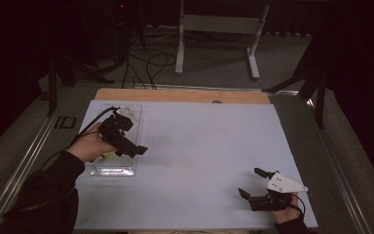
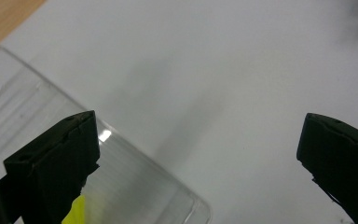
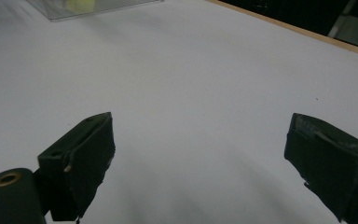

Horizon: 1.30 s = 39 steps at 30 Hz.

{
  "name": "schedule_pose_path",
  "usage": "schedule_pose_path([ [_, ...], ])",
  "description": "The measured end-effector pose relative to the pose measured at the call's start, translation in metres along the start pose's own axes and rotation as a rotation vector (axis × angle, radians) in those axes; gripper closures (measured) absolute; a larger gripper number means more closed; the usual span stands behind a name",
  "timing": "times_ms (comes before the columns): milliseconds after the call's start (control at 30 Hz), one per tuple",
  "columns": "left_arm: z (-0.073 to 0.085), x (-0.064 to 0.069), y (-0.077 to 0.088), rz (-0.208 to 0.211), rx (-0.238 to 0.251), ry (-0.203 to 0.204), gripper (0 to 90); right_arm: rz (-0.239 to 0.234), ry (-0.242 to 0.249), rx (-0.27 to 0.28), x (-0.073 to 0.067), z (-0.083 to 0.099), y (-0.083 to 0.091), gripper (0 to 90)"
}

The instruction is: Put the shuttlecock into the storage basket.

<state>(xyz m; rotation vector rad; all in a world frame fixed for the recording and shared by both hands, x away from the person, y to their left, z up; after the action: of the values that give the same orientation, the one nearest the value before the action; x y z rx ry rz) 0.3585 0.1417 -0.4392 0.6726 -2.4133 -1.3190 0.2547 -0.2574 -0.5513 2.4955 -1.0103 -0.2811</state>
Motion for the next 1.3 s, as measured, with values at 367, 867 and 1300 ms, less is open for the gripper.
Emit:
schedule_pose_path([
  [367, -0.019, 0.026, -0.015, 0.036, 0.04, -0.049, 0.0, -0.001, -0.002, 0.002, 0.0, 0.0, 0.0, 8.6],
  [867, -0.026, 0.066, -0.038, 0.071, 0.062, -0.122, 0.0, 0.0, 0.003, 0.003, 0.0, 0.0, 0.001, 8.6],
  [1300, -0.012, 0.1, -0.058, 0.103, 0.093, -0.163, 0.0, -0.002, 0.005, 0.003, 0.0, -0.001, 0.001, 8.6],
])
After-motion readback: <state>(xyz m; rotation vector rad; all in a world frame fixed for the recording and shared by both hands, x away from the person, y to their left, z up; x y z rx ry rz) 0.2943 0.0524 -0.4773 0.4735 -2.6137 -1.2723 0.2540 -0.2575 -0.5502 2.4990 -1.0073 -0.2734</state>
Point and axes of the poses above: each handheld gripper's, and its own axes: y roughly backward along the jaws, z roughly out of its underside, x roughly to its right, the point moved 6 cm from there along -y, roughly forward along the jaws, and after that the axes turned 3 degrees about -y, right-handed, at the moved point
